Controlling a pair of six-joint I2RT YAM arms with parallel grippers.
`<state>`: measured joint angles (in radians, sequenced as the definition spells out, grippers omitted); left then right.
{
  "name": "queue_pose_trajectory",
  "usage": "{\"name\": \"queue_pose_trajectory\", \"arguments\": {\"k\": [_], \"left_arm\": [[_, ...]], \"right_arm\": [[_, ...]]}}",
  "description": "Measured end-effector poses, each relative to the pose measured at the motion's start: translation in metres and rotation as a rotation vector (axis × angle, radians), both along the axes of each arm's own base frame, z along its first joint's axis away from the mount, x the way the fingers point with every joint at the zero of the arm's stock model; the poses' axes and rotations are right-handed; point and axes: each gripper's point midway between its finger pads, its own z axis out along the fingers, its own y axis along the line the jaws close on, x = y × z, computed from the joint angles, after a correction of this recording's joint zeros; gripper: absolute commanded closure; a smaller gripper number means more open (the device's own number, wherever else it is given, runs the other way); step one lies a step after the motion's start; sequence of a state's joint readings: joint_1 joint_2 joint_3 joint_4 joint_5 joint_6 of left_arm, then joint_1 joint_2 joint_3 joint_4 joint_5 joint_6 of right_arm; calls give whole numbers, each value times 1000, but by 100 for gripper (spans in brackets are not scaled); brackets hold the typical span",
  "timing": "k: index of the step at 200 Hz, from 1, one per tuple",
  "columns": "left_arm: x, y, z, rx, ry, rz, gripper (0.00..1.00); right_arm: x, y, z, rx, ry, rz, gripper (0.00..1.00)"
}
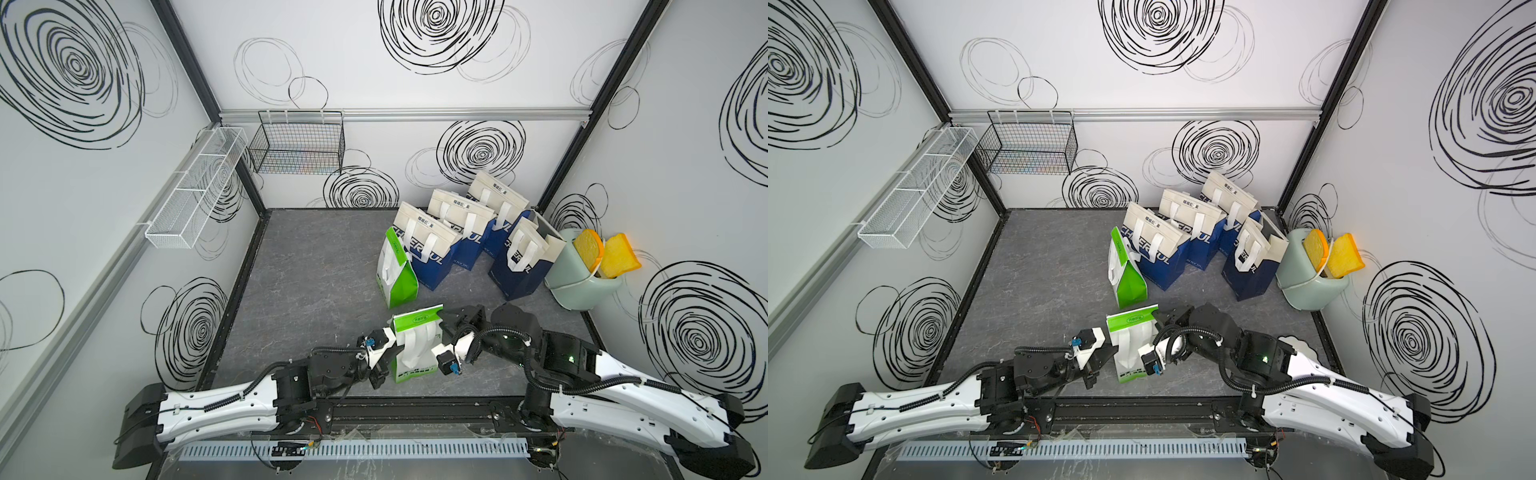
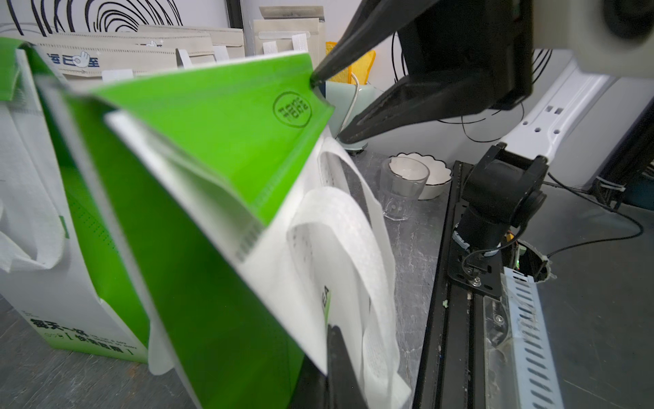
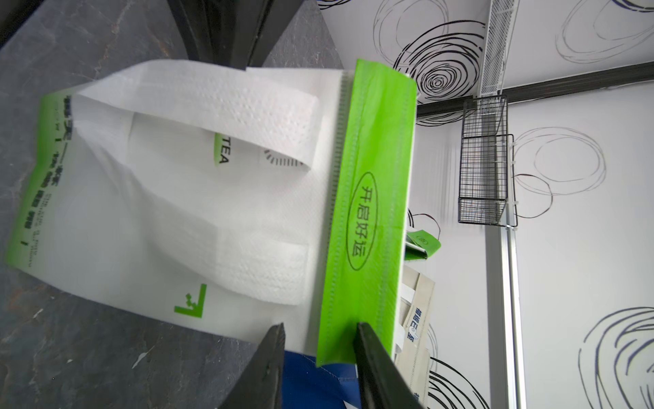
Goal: Open the takeout bag
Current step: Open the takeout bag at the center of the board.
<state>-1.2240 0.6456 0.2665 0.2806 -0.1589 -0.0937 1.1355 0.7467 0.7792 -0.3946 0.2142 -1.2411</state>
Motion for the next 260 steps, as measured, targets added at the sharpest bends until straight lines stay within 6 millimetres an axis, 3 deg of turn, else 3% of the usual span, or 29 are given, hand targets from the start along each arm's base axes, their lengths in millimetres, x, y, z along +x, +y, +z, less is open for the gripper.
{"name": "queue_pose_trajectory", "arguments": {"k": [78, 104, 127, 260], "left_arm": [[0, 0, 0, 0, 0, 3, 100], [1, 0, 0, -1, -1, 3, 100], [1, 0, 0, -2, -1, 4, 100], [1, 1, 2, -6, -3, 7, 100]], "right_arm": [[12, 3, 4, 8, -114, -43, 71], [13, 5, 5, 14, -141, -47, 80], [14, 6, 7, 19, -158, -49, 100], [4, 9, 19, 56, 81, -49, 100]]}}
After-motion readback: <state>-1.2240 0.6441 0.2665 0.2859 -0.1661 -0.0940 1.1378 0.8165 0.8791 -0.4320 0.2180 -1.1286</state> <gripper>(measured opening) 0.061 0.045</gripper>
